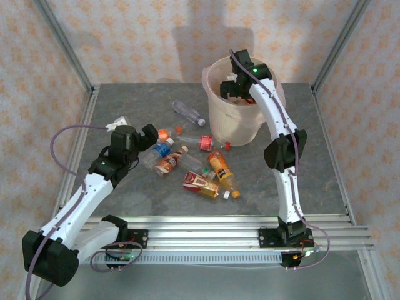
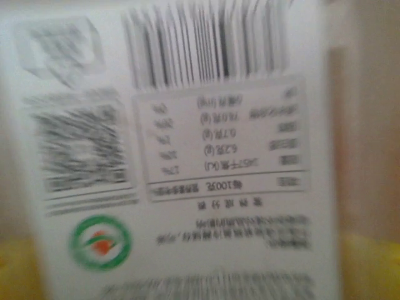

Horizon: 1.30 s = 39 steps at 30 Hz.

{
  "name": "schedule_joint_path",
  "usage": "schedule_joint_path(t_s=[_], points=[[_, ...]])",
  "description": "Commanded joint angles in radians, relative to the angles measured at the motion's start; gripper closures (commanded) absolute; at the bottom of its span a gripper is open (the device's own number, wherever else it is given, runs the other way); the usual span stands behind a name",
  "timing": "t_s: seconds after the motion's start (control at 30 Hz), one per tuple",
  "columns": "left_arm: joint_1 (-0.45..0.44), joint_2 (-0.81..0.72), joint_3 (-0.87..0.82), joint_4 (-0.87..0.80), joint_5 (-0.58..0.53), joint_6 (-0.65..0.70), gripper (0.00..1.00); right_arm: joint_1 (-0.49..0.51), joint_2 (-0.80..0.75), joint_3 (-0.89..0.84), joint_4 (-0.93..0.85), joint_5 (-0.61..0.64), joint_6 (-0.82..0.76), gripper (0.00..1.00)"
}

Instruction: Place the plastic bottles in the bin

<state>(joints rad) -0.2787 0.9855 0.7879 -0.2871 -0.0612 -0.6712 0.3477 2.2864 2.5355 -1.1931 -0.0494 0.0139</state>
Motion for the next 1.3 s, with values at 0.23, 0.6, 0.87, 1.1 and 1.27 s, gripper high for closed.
schedule_joint_path(t_s=[0.23, 0.6, 0.87, 1.1, 1.27], points=[[0.008, 0.012, 0.022, -0.047, -0.057, 0.053, 0.00, 0.000, -0.109, 0.011, -0.044, 0.075, 0.010, 0.01], [0.009, 0.055, 0.029, -0.043, -0.056, 0.087, 0.00, 0.002, -0.302, -0.052, -0.047, 0.117, 0.037, 0.01], [0.008, 0.111, 0.021, -0.017, -0.023, 0.087, 0.00, 0.050, -0.590, -0.357, 0.096, 0.162, 0.056, 0.01], [0.008, 0.132, 0.019, 0.011, 0.007, 0.078, 0.00, 0.144, -0.862, -0.693, 0.234, 0.205, 0.077, 0.01], [0.008, 0.139, 0.017, 0.031, 0.024, 0.070, 0.00, 0.222, -1.047, -0.917, 0.296, 0.215, 0.116, 0.01]])
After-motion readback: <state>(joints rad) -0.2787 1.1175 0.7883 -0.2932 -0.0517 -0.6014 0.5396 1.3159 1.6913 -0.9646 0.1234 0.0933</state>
